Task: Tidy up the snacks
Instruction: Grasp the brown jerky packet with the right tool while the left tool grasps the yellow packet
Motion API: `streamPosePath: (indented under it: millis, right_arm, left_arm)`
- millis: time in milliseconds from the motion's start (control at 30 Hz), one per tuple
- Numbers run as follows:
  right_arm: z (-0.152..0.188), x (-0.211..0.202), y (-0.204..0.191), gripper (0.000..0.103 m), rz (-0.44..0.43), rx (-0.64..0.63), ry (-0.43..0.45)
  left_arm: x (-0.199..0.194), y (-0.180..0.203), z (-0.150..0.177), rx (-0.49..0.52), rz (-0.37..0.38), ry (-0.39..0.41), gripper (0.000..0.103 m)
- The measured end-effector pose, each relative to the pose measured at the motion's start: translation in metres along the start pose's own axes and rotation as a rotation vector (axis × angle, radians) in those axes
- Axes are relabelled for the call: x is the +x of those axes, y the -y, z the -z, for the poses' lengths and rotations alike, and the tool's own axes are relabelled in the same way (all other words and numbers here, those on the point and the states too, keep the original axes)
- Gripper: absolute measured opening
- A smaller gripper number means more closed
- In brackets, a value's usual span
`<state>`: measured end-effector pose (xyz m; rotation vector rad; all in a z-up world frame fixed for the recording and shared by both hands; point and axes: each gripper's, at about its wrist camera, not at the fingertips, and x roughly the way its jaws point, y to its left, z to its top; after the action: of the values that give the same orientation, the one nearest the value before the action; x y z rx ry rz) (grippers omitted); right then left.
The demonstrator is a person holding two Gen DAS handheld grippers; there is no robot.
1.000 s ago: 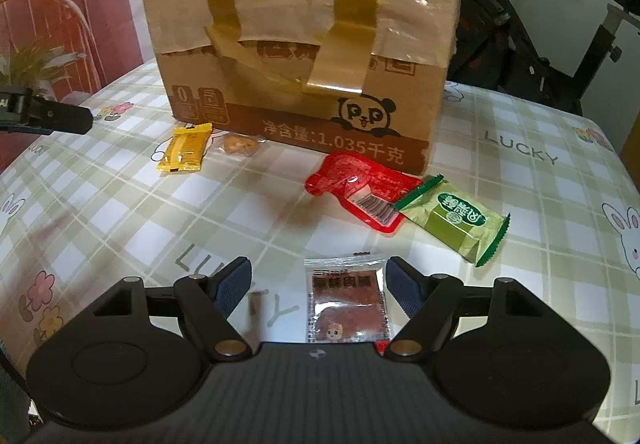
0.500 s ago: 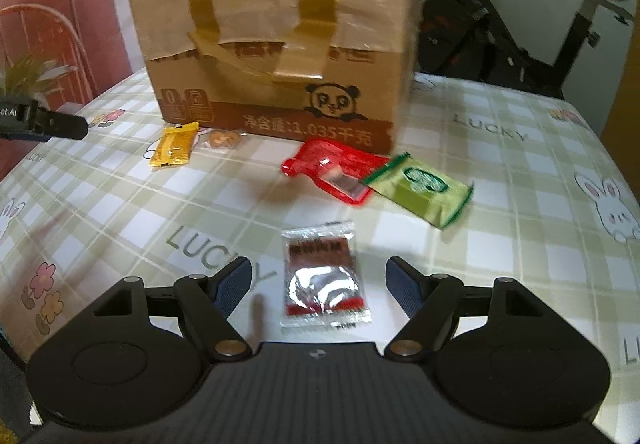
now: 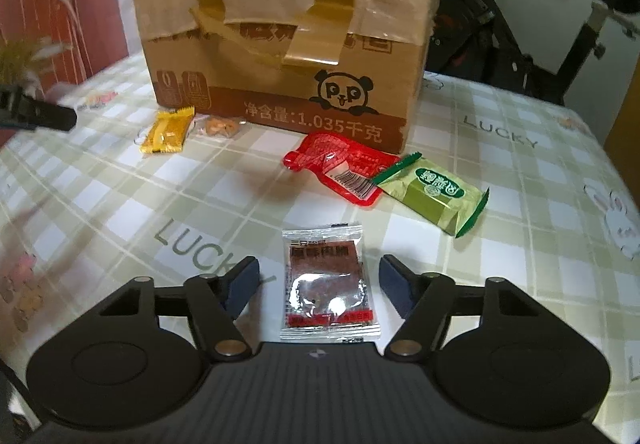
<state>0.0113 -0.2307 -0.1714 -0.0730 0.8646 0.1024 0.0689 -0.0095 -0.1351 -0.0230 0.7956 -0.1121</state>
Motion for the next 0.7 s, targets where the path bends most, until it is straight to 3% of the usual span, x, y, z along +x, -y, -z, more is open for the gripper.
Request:
streamPosePath:
  millis: [100, 200, 533, 700]
  right_arm:
    - [0.001, -0.003, -0.002, 0.048, -0.008, -0.019, 0.005]
    - [0.002, -0.005, -0.004, 0.042, -0.011, -0.032, 0.012]
    - [-0.013, 0.004, -0.015, 0.041, -0.069, -0.041, 0.105]
    - [-0.018, 0.017, -0.007, 0.041, -0.071, 0.027, 0.134]
  left_arm:
    - [0.002, 0.001, 0.001, -0.006, 0.001, -0.006, 0.088]
    - [0.002, 0.001, 0.002, -0.009, 0.010, -0.009, 0.087]
    - [0.020, 0.000, -0.004, -0.044, 0.033, -0.033, 0.086]
    - [0.046, 0.007, -0.013, -0.059, 0.046, -0.029, 0.082]
